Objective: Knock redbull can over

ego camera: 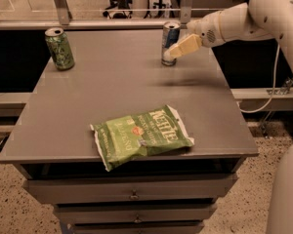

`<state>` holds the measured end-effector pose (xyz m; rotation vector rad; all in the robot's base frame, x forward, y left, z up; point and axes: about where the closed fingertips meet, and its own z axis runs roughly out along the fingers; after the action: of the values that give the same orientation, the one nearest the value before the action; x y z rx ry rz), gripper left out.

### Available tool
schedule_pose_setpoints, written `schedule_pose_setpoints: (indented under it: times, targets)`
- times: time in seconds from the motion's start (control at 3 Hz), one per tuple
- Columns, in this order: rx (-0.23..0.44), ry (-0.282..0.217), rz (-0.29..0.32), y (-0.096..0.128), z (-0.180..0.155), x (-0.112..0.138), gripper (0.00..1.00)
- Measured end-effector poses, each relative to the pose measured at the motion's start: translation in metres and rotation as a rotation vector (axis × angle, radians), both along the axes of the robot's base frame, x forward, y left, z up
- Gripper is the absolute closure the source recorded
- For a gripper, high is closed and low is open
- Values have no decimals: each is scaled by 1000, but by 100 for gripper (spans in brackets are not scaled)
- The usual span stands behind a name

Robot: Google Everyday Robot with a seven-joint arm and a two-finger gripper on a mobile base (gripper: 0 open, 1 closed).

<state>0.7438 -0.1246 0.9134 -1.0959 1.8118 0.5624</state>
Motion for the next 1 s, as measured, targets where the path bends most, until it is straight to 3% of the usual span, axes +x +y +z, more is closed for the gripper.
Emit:
schedule_pose_setpoints:
  times: [0.33, 1.0]
  targets:
    - [84, 30, 42, 20, -8, -4, 0]
    - [253, 46, 225, 79, 3, -44, 0]
